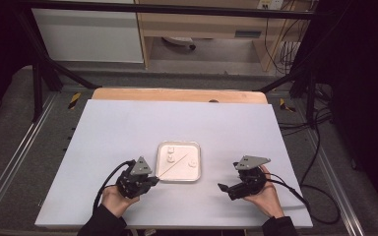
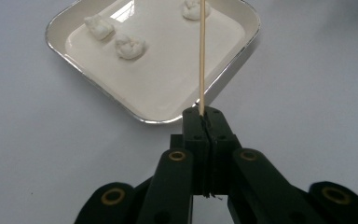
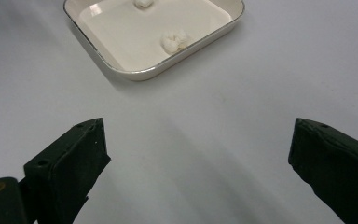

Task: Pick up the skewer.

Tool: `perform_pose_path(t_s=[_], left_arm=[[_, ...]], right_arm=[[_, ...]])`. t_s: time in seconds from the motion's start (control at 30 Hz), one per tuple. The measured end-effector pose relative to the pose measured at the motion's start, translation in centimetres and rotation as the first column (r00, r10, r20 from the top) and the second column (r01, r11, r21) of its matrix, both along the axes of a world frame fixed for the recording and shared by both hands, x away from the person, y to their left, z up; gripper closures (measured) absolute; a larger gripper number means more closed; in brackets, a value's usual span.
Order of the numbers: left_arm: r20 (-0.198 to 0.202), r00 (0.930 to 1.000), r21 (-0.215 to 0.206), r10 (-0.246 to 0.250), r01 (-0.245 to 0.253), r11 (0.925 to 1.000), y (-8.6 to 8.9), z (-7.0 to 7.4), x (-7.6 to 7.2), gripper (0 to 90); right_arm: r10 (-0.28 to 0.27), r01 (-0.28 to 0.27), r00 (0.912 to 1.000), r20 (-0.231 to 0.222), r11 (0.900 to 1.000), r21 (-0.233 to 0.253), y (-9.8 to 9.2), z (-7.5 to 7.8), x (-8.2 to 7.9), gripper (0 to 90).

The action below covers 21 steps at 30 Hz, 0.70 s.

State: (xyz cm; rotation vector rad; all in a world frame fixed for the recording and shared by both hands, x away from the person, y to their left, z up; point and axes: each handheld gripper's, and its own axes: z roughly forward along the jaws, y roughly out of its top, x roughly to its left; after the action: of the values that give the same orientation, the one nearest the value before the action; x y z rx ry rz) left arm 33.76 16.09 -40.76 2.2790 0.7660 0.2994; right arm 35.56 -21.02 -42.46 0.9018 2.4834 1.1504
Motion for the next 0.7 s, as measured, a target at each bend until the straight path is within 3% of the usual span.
perform_pose_path(t_s=[0.07, 0.3, 0.5, 0.6, 0.7], left_arm=[[0.011, 0.9999, -0.014, 0.009, -0.008, 0.9999, 0.5, -0.1, -0.2, 88.5], [0.012, 0.9990, -0.071, 0.044, -0.043, 0.9966, 2.1, -0.3, -0.5, 88.5], [0.024, 0.9978, -0.083, 0.061, -0.059, 0.9948, 3.0, -0.7, -0.8, 88.4], [0.022, 0.9974, -0.094, 0.068, -0.066, 0.9934, 3.3, -0.8, -0.9, 88.5], [0.028, 0.9971, -0.104, 0.071, -0.068, 0.9923, 3.5, -0.9, -1.1, 88.5]], right_arm=[[-0.009, 0.009, 0.9998, -0.018, 1.000, 0.004, 0.2, 0.2, 0.3, 4.1], [-0.010, 0.010, 0.9999, 0.006, 1.000, 0.026, 1.7, 0.8, 0.9, 3.6], [-0.017, 0.018, 0.9997, -0.019, 0.999, 0.035, 3.5, 1.0, 1.8, 2.9], [-0.022, 0.023, 0.9996, -0.015, 0.998, 0.054, 4.2, 1.1, 2.2, 2.9], [-0.026, 0.027, 0.9996, -0.015, 0.999, 0.043, 5.0, 1.2, 2.5, 2.7]])
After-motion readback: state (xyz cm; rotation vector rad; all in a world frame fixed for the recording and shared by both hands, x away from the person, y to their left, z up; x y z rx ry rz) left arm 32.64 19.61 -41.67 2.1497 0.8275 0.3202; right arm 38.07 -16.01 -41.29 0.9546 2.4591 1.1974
